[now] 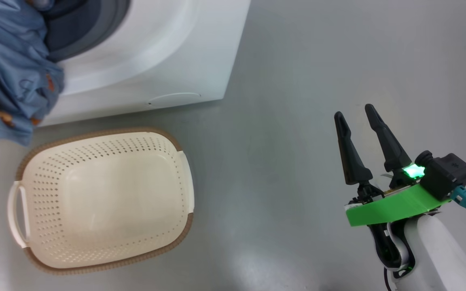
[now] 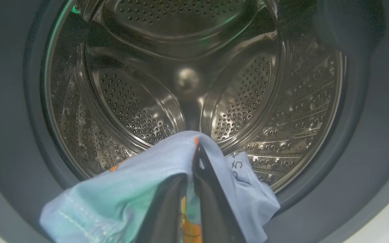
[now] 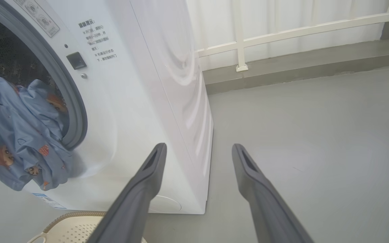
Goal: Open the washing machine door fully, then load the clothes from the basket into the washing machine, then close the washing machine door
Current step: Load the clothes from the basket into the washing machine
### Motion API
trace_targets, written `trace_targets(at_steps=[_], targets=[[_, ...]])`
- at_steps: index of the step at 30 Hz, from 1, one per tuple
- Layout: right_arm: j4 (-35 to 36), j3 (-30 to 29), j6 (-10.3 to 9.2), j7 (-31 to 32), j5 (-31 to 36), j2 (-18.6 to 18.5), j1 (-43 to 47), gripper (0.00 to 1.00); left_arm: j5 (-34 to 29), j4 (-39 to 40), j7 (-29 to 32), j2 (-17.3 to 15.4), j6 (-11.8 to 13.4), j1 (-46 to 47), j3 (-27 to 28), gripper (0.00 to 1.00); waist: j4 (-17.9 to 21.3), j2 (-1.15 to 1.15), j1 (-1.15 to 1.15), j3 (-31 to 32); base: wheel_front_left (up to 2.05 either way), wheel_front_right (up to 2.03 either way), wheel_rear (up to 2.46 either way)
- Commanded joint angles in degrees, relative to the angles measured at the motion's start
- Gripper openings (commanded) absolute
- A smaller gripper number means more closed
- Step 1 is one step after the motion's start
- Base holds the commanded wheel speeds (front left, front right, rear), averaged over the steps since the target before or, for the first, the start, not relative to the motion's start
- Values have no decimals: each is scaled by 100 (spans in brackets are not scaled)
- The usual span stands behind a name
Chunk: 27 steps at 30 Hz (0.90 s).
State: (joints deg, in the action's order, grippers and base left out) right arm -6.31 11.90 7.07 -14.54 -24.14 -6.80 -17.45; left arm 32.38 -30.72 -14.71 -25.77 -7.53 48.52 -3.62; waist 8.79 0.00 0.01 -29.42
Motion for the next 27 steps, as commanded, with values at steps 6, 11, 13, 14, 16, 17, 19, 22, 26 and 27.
trace_targets(at_steps=[6,11,13,14,16,17,19,22,26,27], targets=[[155,207,42,-46,103,95,-123,100,22,-596,-29,-404,4,828,-235,0,266,0,-1,-369,0,0,0],[176,262,42,-46,112,143,-201,100,46,-1087,-29,-492,4,1363,-583,0,368,0,-1,-545,0,0,0],[186,289,42,-46,117,166,-239,100,74,-1279,-29,-533,4,1583,-703,0,410,0,-1,-620,0,0,0],[188,307,42,-46,119,179,-259,100,87,-1380,-29,-555,4,1692,-762,0,432,0,-1,-655,0,0,0],[188,342,42,-46,121,202,-296,100,119,-1572,-29,-585,4,1896,-903,0,474,0,-1,-721,0,0,0],[187,361,42,-46,121,213,-313,100,124,-1666,-29,-606,4,1992,-987,0,496,0,-1,-753,0,0,0],[190,393,42,-46,119,233,-347,100,142,-1827,-29,-646,4,2187,-1131,0,540,0,-1,-818,0,0,0],[191,420,42,-46,118,254,-376,100,143,-1968,-29,-679,4,2365,-1282,0,579,0,-1,-879,0,0,0],[185,485,42,-46,113,290,-428,100,142,-2180,-29,-757,4,2698,-1478,0,662,0,-1,-981,0,0,0],[186,500,42,-46,113,298,-435,100,124,-2200,-29,-782,4,2773,-1503,0,682,0,-1,-1000,0,0,0]])
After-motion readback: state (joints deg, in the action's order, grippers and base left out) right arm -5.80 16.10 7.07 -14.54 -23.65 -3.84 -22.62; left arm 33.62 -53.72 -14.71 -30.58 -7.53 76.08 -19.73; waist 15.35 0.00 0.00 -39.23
